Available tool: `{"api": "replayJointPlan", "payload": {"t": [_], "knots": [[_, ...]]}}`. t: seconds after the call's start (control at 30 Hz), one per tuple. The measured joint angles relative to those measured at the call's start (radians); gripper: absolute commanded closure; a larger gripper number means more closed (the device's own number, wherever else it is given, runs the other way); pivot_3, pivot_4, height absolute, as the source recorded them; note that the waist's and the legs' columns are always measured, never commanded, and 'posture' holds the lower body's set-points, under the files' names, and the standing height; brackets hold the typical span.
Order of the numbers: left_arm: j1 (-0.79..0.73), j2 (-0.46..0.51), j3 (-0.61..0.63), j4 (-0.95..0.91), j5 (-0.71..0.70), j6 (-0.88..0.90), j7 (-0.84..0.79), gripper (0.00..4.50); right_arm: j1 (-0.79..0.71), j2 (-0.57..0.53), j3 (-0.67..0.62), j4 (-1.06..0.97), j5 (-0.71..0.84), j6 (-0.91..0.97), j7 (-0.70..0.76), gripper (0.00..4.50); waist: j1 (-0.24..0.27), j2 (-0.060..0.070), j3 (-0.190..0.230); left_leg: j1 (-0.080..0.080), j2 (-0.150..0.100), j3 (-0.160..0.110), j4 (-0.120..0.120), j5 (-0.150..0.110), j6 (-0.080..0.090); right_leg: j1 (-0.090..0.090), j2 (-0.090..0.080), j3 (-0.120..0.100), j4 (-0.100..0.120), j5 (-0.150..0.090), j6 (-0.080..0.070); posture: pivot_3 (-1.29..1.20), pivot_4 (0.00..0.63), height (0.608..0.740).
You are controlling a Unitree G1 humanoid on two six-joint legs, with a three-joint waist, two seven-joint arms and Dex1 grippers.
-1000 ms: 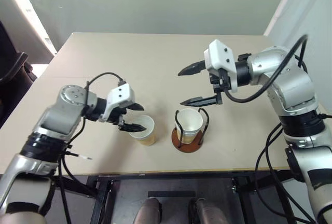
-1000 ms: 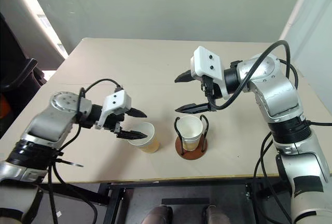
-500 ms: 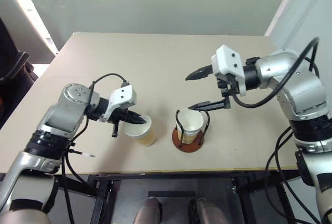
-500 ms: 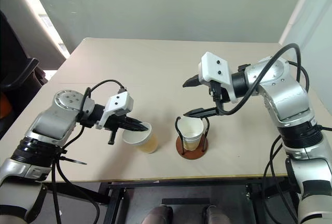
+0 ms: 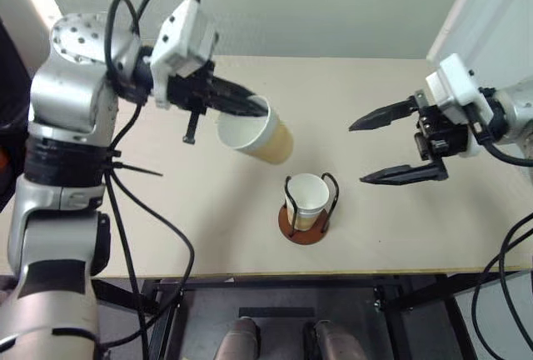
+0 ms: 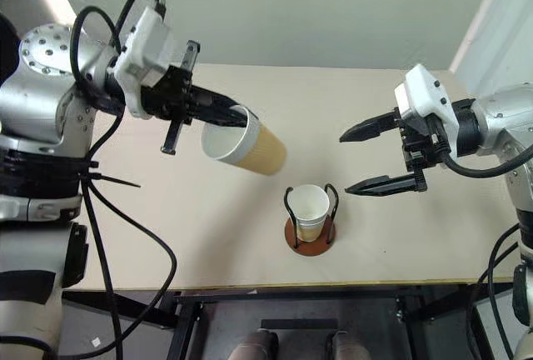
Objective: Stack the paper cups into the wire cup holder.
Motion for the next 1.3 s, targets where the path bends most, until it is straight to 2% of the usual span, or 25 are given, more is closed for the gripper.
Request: {"api": "replayJointPlan", "payload": {"t": [0.13,0.4,0.73,0.93,1.03,1.27,1.3], "knots": [[-0.077,-0.098,-0.116,0.050,0.004,-0.078,0.000,4.45,0.028,-0.002,-0.005,-0.022,0.002,0.002,-0.028,0.17,0.002,0.000,0.000,0.000,-0.001,0.001,0.001,0.000,0.002,0.002,-0.001,0.000,-0.001,0.001,0.003,0.00,0.150,0.740],[-0.071,-0.140,-0.324,0.093,0.020,-0.170,-0.001,4.45,0.077,-0.046,-0.048,-0.097,0.040,0.045,-0.077,0.17,0.003,0.000,0.000,-0.002,-0.001,0.003,0.005,-0.003,0.005,0.003,-0.001,0.001,-0.001,-0.002,0.011,0.00,0.150,0.740],[-0.071,-0.154,-0.395,0.144,0.034,-0.227,-0.001,4.45,0.137,-0.099,-0.086,-0.125,0.051,0.058,-0.134,0.17,0.009,0.001,0.000,-0.008,-0.002,0.003,0.020,-0.009,0.012,0.005,-0.001,0.002,-0.003,-0.002,0.018,0.00,0.150,0.740],[-0.071,-0.205,-0.398,0.172,0.076,-0.233,-0.001,4.45,0.159,-0.107,-0.088,-0.144,0.060,0.064,-0.159,0.17,0.014,0.001,0.000,-0.007,-0.003,0.003,0.021,-0.010,0.013,0.006,-0.002,0.004,-0.003,-0.001,0.020,0.00,0.150,0.740],[-0.072,-0.227,-0.398,0.188,0.106,-0.234,-0.002,3.87,0.170,-0.111,-0.092,-0.155,0.062,0.067,-0.168,0.17,0.015,0.001,0.000,-0.007,-0.003,0.004,0.021,-0.010,0.013,0.006,-0.002,0.004,-0.003,-0.001,0.020,0.00,0.150,0.740],[-0.071,-0.256,-0.394,0.210,0.176,-0.252,-0.001,1.48,0.179,-0.117,-0.092,-0.170,0.080,0.071,-0.176,0.17,0.017,0.001,0.000,-0.007,-0.004,0.004,0.021,-0.010,0.013,0.006,-0.002,0.005,-0.004,-0.002,0.022,0.00,0.150,0.740],[-0.071,-0.264,-0.390,0.218,0.191,-0.258,-0.001,1.48,0.179,-0.116,-0.092,-0.171,0.080,0.071,-0.179,0.17,0.018,0.001,0.000,-0.007,-0.004,0.004,0.021,-0.010,0.013,0.006,-0.002,0.005,-0.004,-0.002,0.022,0.00,0.150,0.740]]}}
